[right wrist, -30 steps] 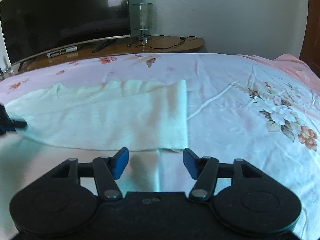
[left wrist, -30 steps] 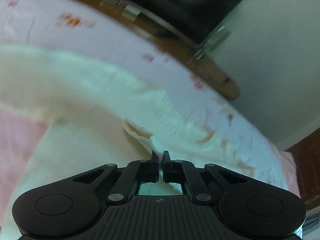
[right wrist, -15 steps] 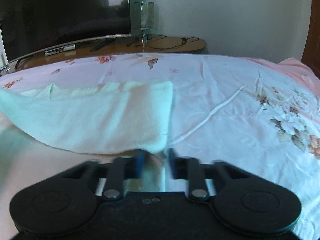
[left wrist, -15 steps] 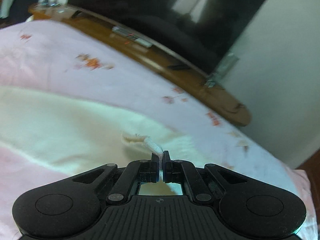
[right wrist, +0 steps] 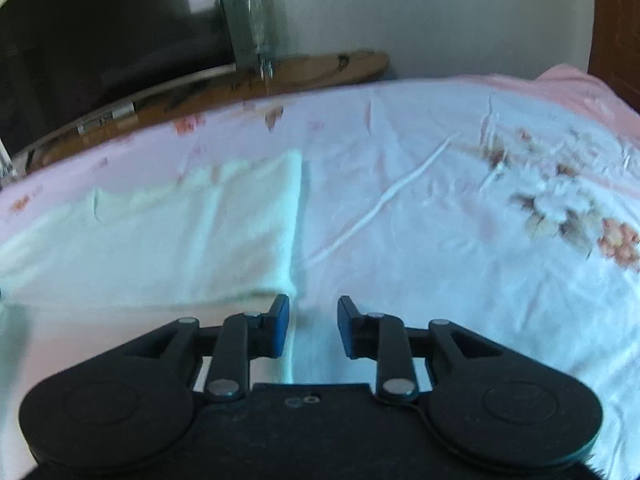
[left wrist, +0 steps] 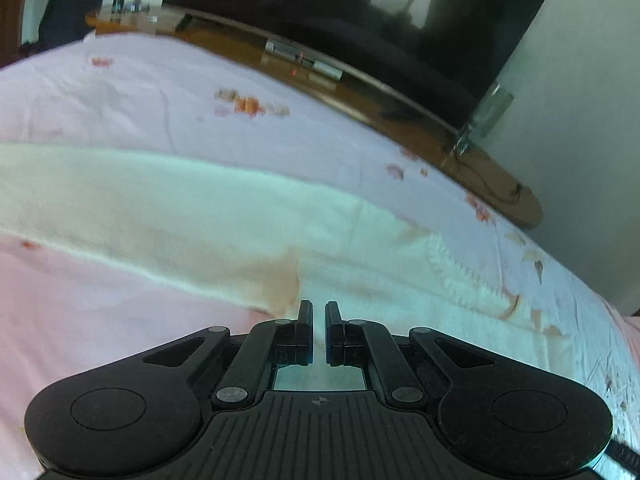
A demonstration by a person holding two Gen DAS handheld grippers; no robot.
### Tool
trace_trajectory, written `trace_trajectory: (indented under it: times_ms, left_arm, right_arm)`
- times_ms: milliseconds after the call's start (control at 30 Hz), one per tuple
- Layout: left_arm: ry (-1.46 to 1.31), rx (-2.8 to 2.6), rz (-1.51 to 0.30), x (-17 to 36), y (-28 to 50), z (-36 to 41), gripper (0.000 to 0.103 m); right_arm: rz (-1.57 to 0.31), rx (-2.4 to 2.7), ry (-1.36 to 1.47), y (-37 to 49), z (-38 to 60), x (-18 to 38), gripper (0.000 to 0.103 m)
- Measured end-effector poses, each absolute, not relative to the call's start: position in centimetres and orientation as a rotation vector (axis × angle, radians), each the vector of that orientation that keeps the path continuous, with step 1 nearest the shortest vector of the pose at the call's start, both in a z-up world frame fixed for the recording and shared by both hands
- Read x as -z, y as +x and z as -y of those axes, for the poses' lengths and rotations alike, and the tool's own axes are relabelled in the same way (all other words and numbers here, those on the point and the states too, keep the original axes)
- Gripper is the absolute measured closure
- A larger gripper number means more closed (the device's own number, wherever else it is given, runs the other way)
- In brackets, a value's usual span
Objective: Fold small clothes
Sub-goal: 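Lay the held sleeve across the sweater body and open the left gripper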
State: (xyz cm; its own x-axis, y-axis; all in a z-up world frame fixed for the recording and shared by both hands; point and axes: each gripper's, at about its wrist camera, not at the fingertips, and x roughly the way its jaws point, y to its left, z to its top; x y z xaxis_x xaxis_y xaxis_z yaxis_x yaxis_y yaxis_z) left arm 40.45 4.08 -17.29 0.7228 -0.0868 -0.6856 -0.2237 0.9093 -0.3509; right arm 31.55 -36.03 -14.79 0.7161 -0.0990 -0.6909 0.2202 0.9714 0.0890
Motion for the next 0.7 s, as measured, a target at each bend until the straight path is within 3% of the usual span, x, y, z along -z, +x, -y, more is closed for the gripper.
trace_trajectory:
  times_ms: [200,433,500,533,567,700]
  left_arm:
    - [-0.391,-0.026,-0.727,16.4,42.7,-1.7,0.1]
    - [-0.335,-0.075,-0.817,20.2,46.2,-0.6,0.1]
    - [-0.355,-0.071,-0.794,20.7,45.9,-0.9,0.1]
    - [-0.36,-0.074,-0.794,20.8,45.9,-1.0,0.1]
    - [-0.365,-0.078,-0.799,20.7,45.9,-0.9,0.1]
    - [-0.313,-0.078,-0.806,20.7,46.5,-0.3,0.1]
  right_arm:
    - [-0.752,0.149,0.211,38.1,36.4,15.1,0.066]
    - [-0.783,0.194,0.284,43.6,38.1,17.7,0.062]
    - [-0.778,0.167,0.298,44.4,38.4,17.8,0.068]
    - [-0.781,0.138,0.308,44.7,38.3,17.9,0.083]
    - [-0.784,0.122,0.301,44.9,38.1,17.9,0.092]
    - [-0.774,0.167,0.156,44.9,37.5,18.4,0.095]
